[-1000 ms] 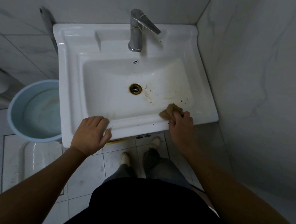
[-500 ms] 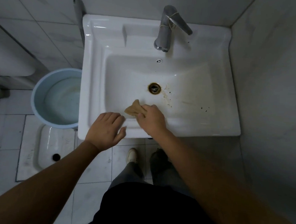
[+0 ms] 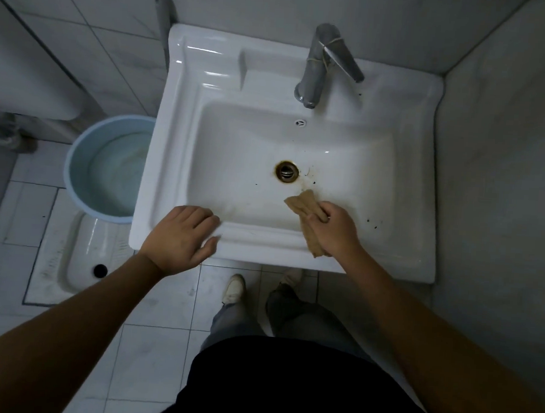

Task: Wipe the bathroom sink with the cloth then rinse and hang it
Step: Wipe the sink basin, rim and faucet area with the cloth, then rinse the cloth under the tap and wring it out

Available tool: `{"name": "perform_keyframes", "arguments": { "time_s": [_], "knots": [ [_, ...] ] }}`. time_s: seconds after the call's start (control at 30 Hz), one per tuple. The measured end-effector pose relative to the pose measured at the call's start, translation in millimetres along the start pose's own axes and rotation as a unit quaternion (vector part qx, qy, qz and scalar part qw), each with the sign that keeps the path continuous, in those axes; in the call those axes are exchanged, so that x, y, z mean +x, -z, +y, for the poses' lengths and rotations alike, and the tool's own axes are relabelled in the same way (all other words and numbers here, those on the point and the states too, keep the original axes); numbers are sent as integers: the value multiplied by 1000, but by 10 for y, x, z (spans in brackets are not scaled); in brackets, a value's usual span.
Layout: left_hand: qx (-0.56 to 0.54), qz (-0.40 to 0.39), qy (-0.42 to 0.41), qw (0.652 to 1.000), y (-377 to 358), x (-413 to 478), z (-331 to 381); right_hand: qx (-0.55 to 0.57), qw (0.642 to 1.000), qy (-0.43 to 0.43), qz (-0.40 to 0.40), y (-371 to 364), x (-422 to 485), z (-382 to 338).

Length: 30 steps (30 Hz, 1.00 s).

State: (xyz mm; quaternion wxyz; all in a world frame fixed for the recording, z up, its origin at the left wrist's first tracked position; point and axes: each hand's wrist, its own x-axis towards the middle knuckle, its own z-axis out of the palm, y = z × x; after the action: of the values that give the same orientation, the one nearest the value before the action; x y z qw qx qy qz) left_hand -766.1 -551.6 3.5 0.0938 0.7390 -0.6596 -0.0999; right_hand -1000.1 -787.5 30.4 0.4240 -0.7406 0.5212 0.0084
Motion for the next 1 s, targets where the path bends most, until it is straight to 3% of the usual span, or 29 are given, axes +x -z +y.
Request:
{"name": "perform_keyframes", "arguments": {
  "time_s": [0.13,0.3,0.43,0.7,1.0],
  "knots": [
    [-3,-6,31,1000,56,38,119,27,1000,-14,-7,269,46,217],
    [-34,10,187,982,104,140,523,94,995,-15,-36,352,92,268],
    [-77,10,261,962,212,282,843,115,992,3,-54,391,131,95],
    [-186,64,333,922,491,653,863,114,991,58,-32,485,272,-467],
    [-234,-32,305,922,529,1013,444,44,999,15,12,617,410,-621]
  ]
}}
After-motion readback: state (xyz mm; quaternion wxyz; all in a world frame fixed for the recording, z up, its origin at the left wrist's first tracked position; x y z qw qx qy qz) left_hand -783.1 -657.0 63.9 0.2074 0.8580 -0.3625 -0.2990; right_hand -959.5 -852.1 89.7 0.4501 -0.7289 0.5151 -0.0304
